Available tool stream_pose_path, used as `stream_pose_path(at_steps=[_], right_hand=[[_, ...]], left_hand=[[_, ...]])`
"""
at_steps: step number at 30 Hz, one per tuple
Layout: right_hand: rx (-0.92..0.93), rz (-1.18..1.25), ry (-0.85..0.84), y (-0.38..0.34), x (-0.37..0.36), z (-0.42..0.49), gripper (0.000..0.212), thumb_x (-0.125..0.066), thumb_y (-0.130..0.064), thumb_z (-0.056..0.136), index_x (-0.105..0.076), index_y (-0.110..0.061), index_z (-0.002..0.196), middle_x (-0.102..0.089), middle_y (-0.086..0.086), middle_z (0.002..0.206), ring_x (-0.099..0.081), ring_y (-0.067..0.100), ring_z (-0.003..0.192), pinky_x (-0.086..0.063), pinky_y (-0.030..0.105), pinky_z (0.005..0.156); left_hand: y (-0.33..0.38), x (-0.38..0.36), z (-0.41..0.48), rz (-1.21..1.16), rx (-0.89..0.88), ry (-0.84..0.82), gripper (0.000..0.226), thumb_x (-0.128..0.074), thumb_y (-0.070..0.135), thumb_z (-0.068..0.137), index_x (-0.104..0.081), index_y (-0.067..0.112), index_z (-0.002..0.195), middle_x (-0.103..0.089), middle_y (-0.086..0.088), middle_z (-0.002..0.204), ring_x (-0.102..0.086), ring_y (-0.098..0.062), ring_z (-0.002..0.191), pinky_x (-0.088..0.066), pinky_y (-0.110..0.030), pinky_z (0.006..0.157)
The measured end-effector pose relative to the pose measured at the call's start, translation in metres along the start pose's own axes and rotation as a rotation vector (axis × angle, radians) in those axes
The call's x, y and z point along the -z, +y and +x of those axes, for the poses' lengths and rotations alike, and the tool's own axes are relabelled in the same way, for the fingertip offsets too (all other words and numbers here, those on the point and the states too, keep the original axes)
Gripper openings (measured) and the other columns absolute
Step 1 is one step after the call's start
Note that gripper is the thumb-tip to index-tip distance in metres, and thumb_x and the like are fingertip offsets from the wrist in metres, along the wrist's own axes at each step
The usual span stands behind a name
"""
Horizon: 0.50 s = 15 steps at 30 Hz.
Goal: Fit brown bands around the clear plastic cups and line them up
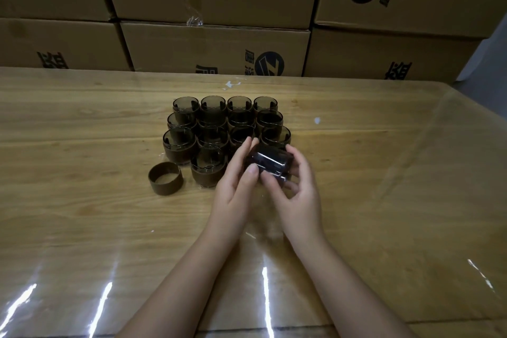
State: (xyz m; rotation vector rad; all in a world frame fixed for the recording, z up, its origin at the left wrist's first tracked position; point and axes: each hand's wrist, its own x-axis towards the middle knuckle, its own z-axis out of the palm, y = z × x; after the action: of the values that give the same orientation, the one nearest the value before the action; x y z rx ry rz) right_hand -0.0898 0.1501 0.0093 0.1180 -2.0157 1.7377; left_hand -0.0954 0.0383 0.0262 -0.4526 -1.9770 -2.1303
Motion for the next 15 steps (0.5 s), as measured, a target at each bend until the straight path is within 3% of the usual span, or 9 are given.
stream_pose_path(at_steps=[2,4,9,11,15], right_hand=[[-0.019,0.071,0.064,-0.0008,0.0006,0.0013,0.054,-0.070,-0.042,0.076,-0.043,-0.046,0.124,-0.053,0.000,0.132,-0.056,0.006,0.117,-0.052,0.031,0.094],[-0.026,0.154,0.092,-0.0023,0.0016,0.0012,0.054,-0.072,-0.040,0.076,-0.045,-0.046,0.122,-0.055,0.007,0.131,-0.059,0.021,0.118,-0.053,0.038,0.095],[0.067,0.136,-0.020,-0.0065,0.0003,-0.0025,0.053,-0.071,-0.042,0.074,-0.049,-0.058,0.118,-0.056,0.006,0.130,-0.059,0.017,0.118,-0.051,0.024,0.089],[0.081,0.084,-0.082,-0.0058,-0.0009,-0.0040,0.051,-0.070,-0.042,0.075,-0.050,-0.052,0.121,-0.056,0.005,0.128,-0.060,0.014,0.115,-0.051,0.020,0.085],[0.071,0.023,-0.131,-0.0030,-0.0027,-0.0050,0.049,-0.065,-0.044,0.076,-0.049,-0.040,0.122,-0.060,0.006,0.123,-0.063,0.012,0.107,-0.050,0.017,0.080]], left_hand=[[-0.0001,-0.0013,-0.0015,-0.002,-0.046,0.007,0.049,-0.048,0.040,0.087,-0.043,0.026,0.134,-0.054,0.017,0.132,-0.048,0.005,0.125,-0.040,-0.013,0.098],[-0.0020,-0.0011,-0.0017,0.041,-0.064,0.002,0.047,-0.046,0.042,0.086,-0.046,0.027,0.130,-0.055,0.020,0.128,-0.049,0.006,0.123,-0.039,-0.011,0.098],[-0.0050,0.0014,0.0008,0.082,-0.046,0.016,0.052,-0.045,0.046,0.086,-0.055,0.018,0.128,-0.063,0.004,0.124,-0.056,-0.008,0.119,-0.043,-0.028,0.101],[-0.0031,0.0036,0.0023,0.041,-0.026,0.048,0.049,-0.046,0.047,0.085,-0.056,0.022,0.125,-0.065,0.007,0.120,-0.058,-0.009,0.115,-0.045,-0.030,0.098],[0.0006,0.0066,0.0022,0.039,-0.020,0.066,0.047,-0.048,0.046,0.085,-0.053,0.030,0.128,-0.057,0.010,0.134,-0.054,-0.015,0.124,-0.046,-0.048,0.102]])
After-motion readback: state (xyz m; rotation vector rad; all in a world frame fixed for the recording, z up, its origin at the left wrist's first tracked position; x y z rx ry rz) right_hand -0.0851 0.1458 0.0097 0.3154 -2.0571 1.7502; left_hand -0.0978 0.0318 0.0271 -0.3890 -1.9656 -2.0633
